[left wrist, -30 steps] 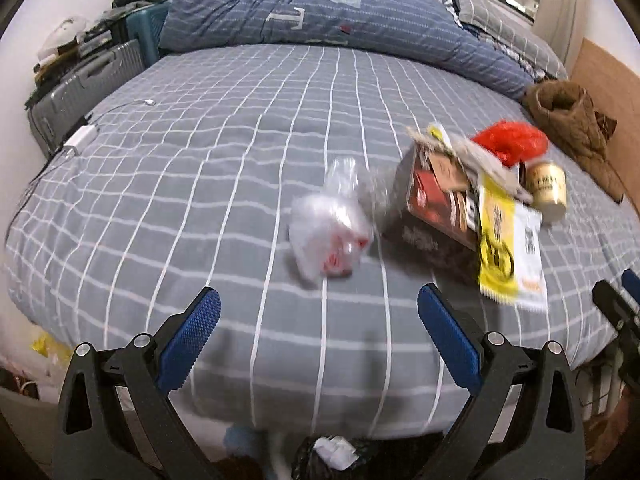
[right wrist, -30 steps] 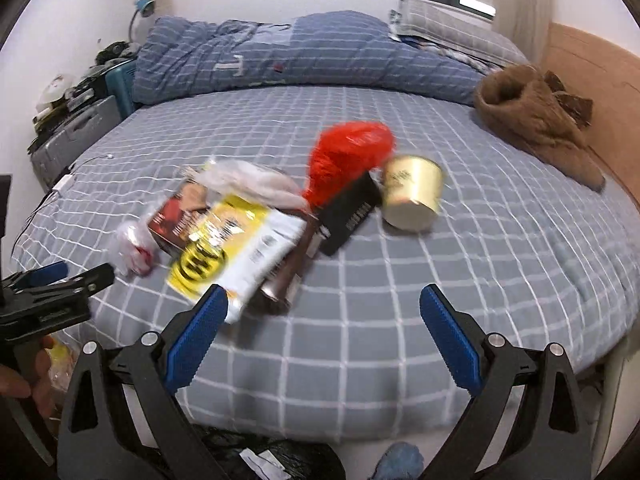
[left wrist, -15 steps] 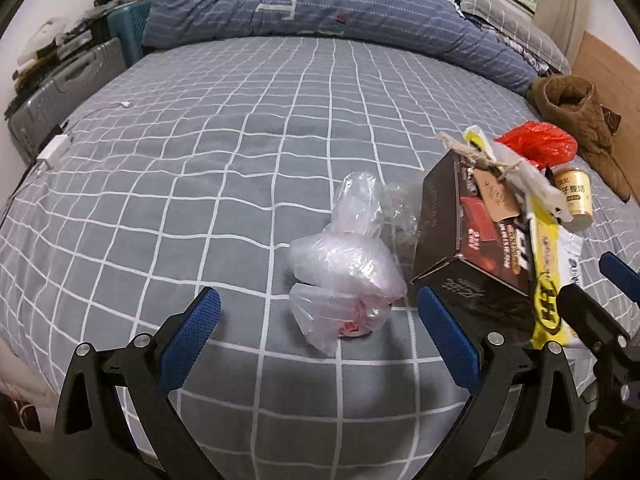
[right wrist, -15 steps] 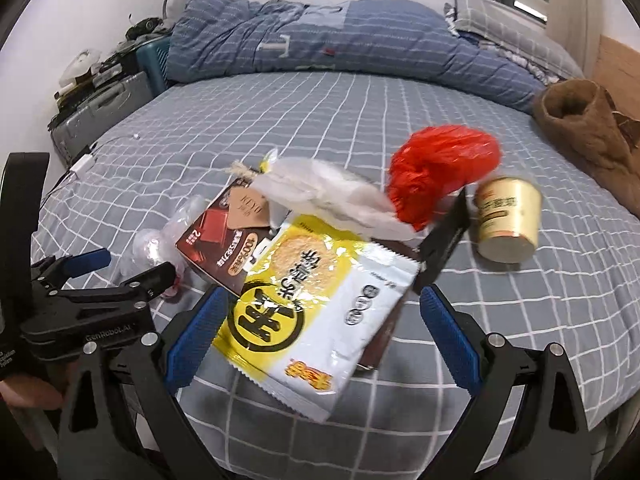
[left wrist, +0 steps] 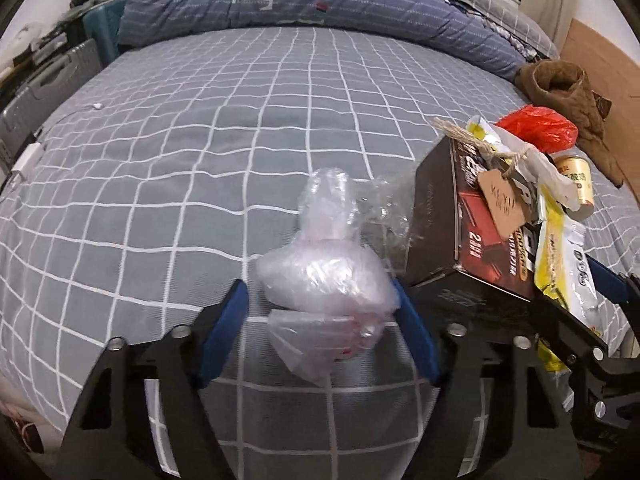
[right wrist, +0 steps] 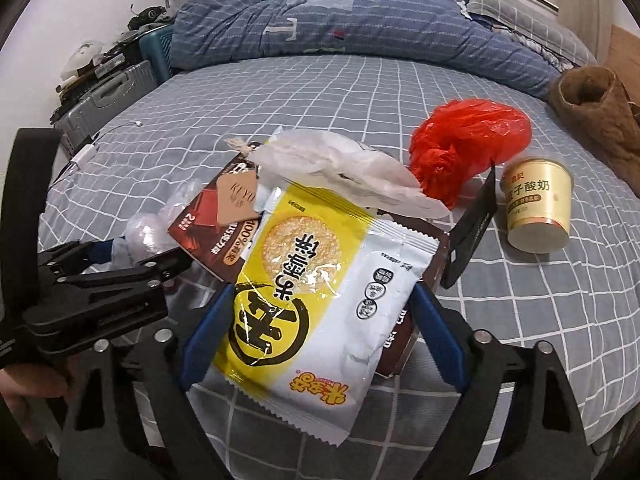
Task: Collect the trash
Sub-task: 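Grasp the white plastic bag with the left tool while the right tool grasps the yellow wrapper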
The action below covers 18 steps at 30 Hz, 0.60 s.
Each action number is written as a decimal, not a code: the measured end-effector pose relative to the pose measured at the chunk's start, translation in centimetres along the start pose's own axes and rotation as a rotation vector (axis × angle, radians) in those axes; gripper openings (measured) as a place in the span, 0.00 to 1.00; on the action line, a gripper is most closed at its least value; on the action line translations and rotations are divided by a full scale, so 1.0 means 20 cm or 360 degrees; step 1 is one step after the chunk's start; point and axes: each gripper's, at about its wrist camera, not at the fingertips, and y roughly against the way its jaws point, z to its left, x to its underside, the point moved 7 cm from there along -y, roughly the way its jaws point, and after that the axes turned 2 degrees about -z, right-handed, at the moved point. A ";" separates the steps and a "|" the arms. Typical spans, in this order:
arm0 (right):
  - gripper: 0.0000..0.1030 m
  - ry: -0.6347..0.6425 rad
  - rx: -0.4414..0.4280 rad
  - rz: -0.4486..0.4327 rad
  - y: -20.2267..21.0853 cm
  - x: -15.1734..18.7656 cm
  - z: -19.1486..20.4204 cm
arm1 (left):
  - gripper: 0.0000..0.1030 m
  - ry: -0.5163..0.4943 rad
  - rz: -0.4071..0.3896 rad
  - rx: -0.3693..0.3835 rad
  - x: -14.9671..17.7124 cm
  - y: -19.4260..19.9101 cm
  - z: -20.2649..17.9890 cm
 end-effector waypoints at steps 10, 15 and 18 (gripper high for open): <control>0.52 0.0030 -0.0068 -0.0005 0.03 0.00 0.03 | 0.54 0.0010 -0.0002 0.0017 0.02 0.01 0.00; 0.40 0.0040 -0.0096 0.0000 0.04 0.00 0.04 | 0.54 0.0012 -0.0005 0.0010 0.02 0.01 0.00; 0.34 0.0042 -0.0113 0.0008 0.04 0.00 0.04 | 0.54 0.0014 -0.0005 0.0008 0.02 0.01 0.00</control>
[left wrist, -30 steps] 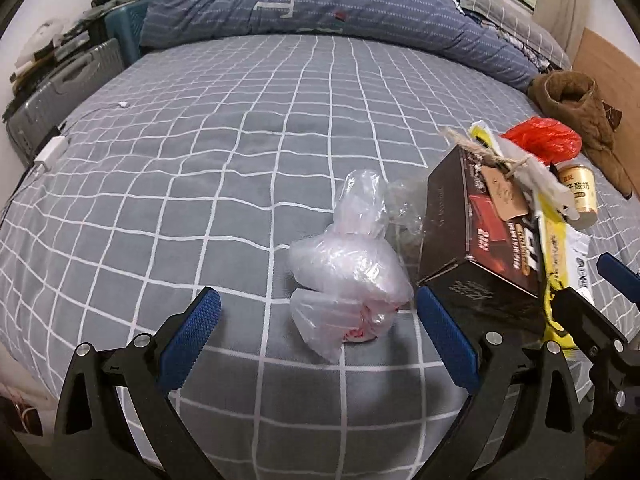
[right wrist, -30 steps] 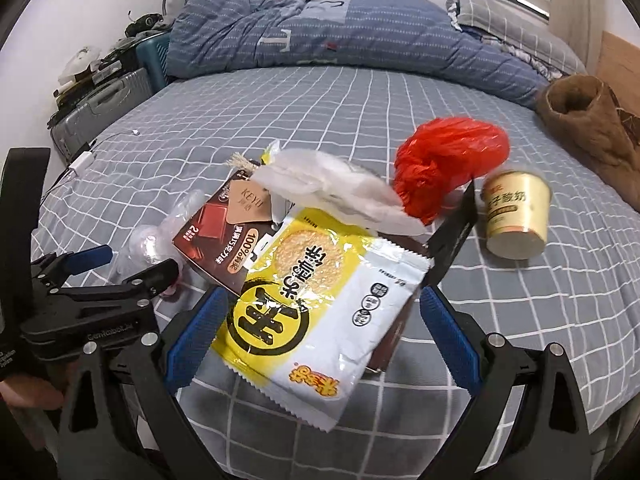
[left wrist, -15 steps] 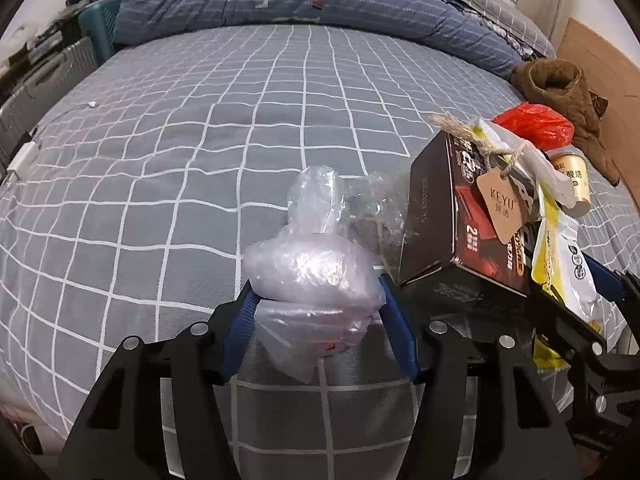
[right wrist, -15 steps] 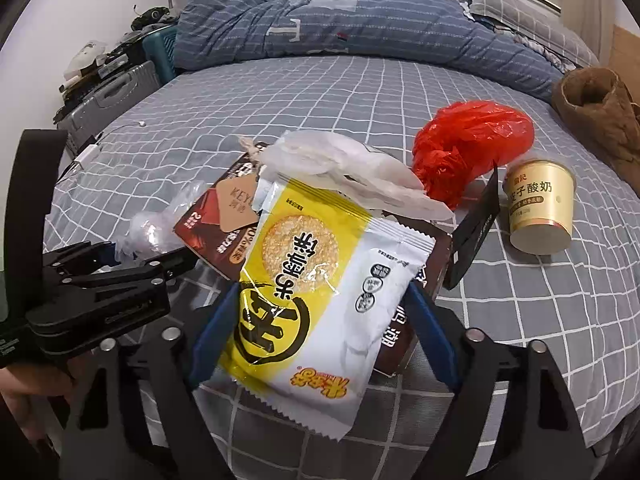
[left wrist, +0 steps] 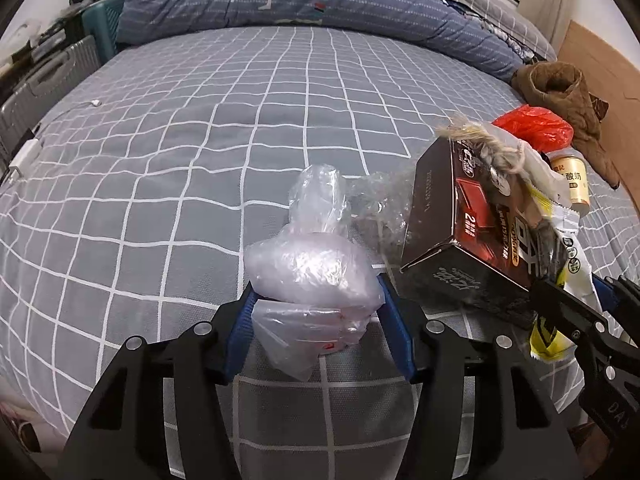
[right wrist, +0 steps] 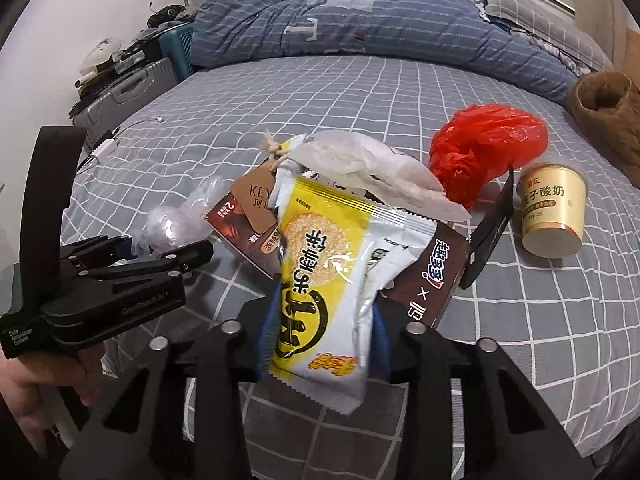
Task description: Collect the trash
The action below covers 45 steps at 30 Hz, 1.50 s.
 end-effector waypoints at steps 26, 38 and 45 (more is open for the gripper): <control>0.15 -0.0040 0.0003 -0.0061 0.16 -0.02 -0.02 | 0.54 -0.0030 -0.0043 -0.0026 0.03 0.19 -0.03; 0.12 -0.0077 0.0005 -0.0092 0.26 0.02 -0.05 | 0.54 -0.0029 -0.0080 -0.0023 0.12 0.35 -0.07; 0.12 -0.0080 0.0027 -0.0106 0.35 0.06 -0.06 | 0.54 -0.0054 -0.0091 -0.0021 0.18 0.43 -0.11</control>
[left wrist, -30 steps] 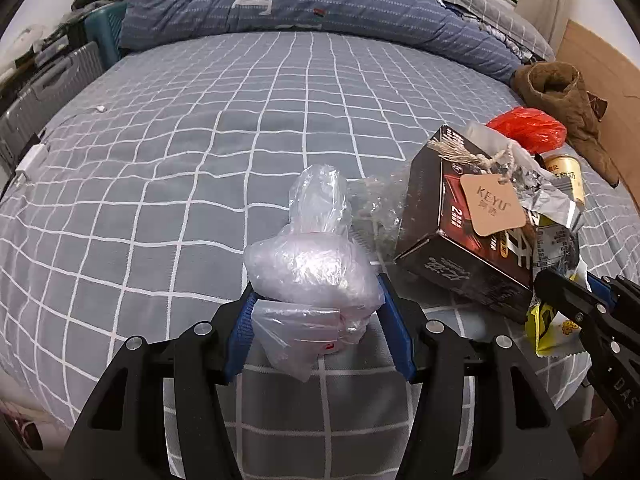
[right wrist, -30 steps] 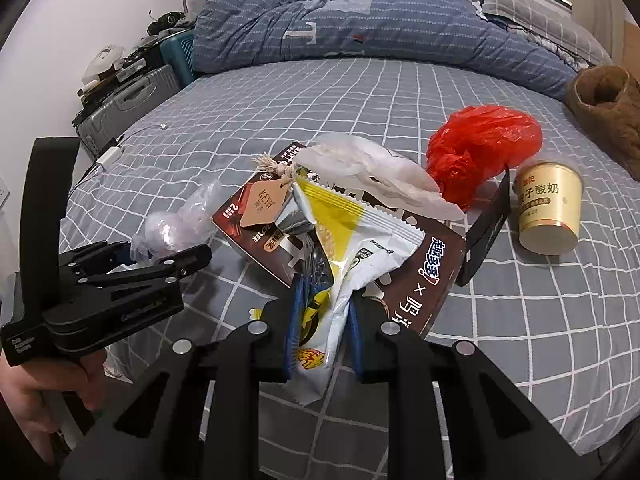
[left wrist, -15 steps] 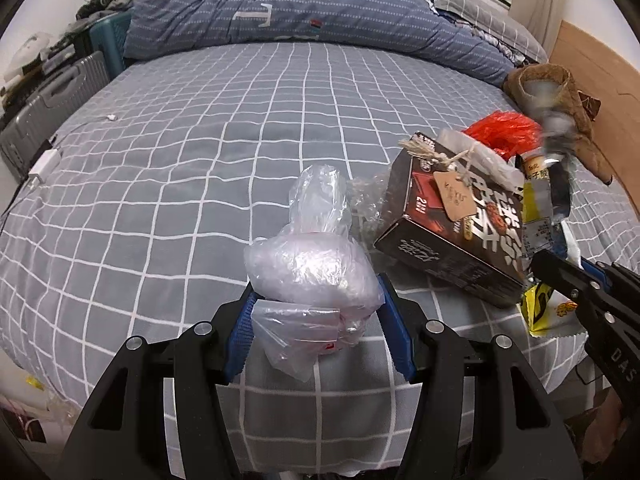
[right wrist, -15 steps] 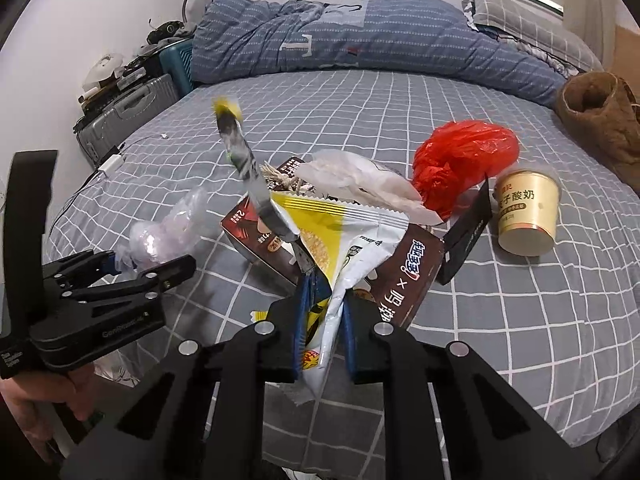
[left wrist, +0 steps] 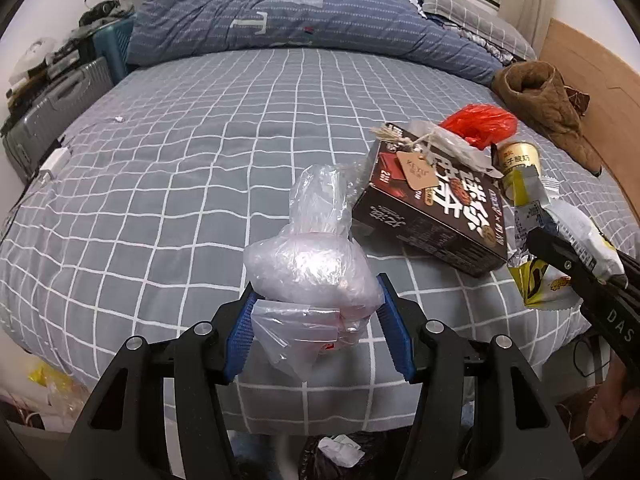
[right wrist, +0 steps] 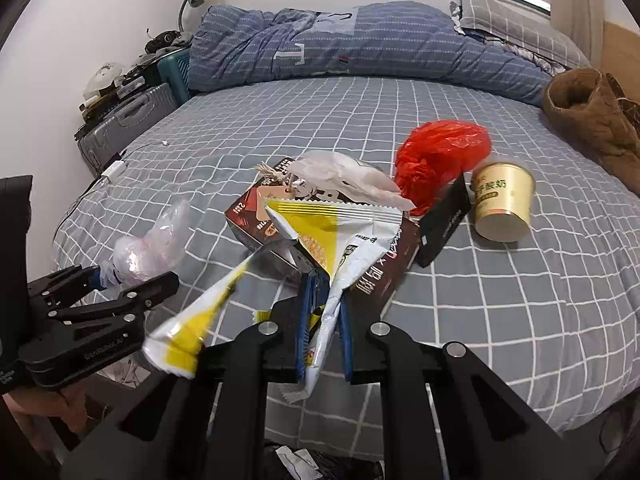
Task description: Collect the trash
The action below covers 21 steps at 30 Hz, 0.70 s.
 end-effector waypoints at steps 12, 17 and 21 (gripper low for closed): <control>0.12 -0.0022 0.0034 0.0000 0.11 0.07 -0.03 | 0.54 0.0011 -0.0007 0.0028 0.06 0.13 -0.07; 0.11 -0.0030 0.0035 0.0007 0.16 0.12 -0.03 | 0.54 0.0019 -0.0020 0.0042 0.08 0.18 -0.09; 0.11 -0.0030 0.0034 0.0009 0.19 0.15 -0.02 | 0.54 0.0004 -0.0031 0.0046 0.11 0.23 -0.12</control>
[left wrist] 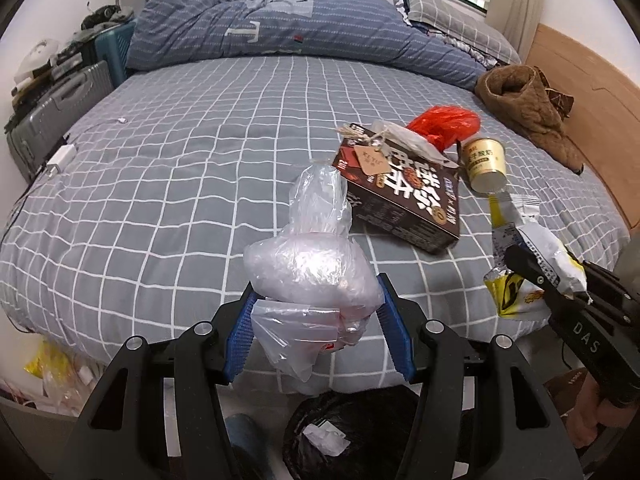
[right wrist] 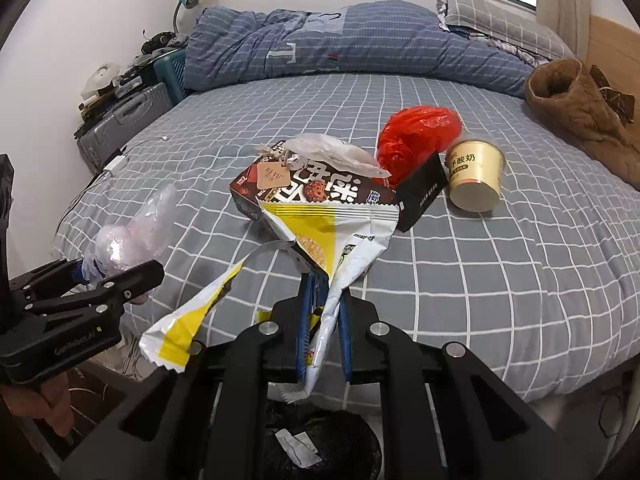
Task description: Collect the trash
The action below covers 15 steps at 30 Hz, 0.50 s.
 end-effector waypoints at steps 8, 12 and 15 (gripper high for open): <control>0.11 -0.0007 0.0001 0.0006 0.07 0.06 0.01 | 0.54 0.0000 0.0007 0.0009 0.09 0.07 -0.04; 0.11 -0.0011 0.0000 0.0027 0.09 0.11 0.02 | 0.54 -0.0012 0.0016 0.0019 0.14 0.08 -0.06; 0.11 -0.0009 0.0000 0.0040 0.11 0.15 0.03 | 0.54 -0.0017 0.0023 0.0028 0.17 0.10 -0.07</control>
